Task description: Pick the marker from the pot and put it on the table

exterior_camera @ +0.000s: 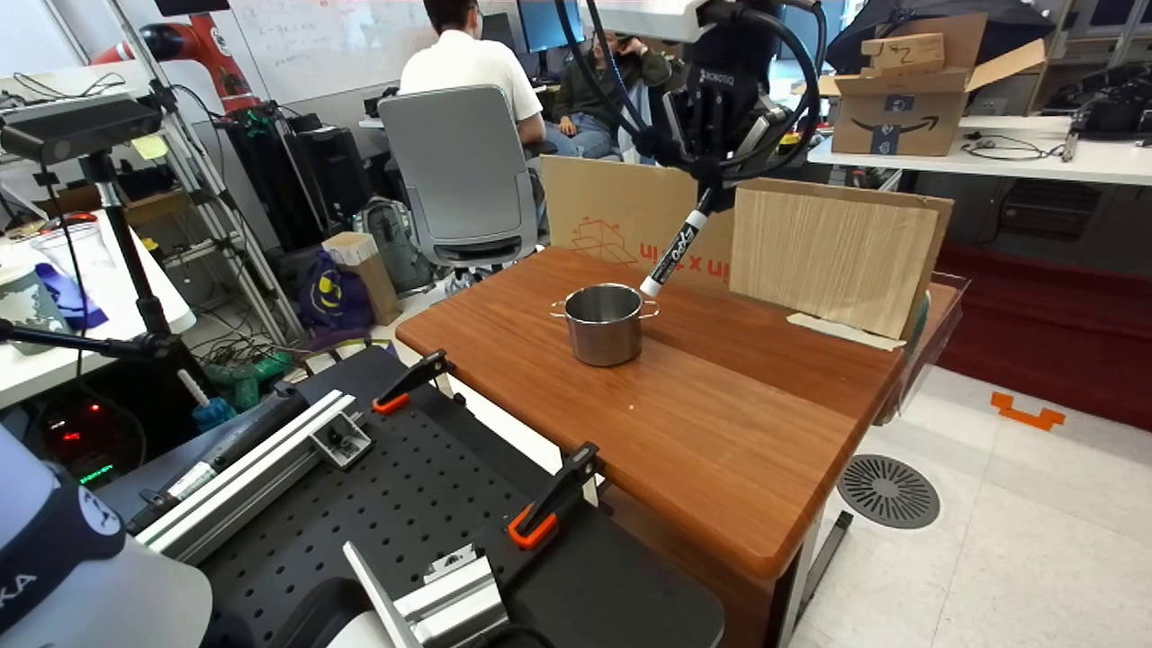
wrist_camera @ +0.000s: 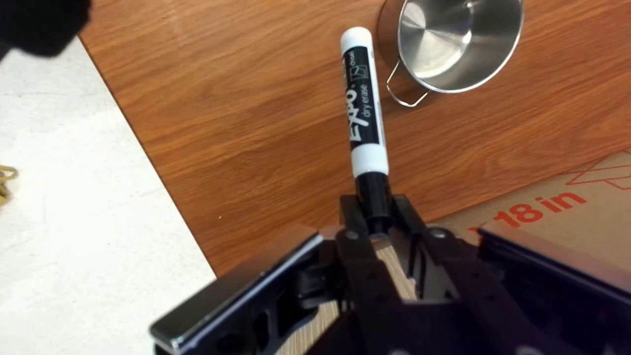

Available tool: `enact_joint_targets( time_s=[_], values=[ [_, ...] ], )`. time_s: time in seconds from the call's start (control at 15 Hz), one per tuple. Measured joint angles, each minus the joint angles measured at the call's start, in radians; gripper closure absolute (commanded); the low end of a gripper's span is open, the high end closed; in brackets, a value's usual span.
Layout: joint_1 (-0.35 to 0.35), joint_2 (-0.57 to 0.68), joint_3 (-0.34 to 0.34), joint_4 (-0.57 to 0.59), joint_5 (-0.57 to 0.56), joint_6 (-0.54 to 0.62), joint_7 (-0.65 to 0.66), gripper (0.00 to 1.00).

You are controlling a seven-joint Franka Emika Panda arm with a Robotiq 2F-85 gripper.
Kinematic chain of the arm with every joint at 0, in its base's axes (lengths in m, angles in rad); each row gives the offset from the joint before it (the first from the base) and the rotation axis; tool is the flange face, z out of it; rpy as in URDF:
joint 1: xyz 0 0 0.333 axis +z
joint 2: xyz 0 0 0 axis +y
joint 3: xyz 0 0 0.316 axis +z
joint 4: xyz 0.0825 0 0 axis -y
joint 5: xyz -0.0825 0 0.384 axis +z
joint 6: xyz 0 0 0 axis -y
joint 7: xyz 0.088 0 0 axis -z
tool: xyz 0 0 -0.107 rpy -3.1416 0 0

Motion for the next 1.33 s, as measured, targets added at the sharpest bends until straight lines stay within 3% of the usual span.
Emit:
enact_joint_targets(
  time_s=[0.53,1.33],
  values=[
    [-0.001,0.180,0.002,0.088,0.017,0.056,0.001,0.95],
    [-0.060,0.491,0.001,0.384,0.017,0.062,0.001,0.95]
  ],
)
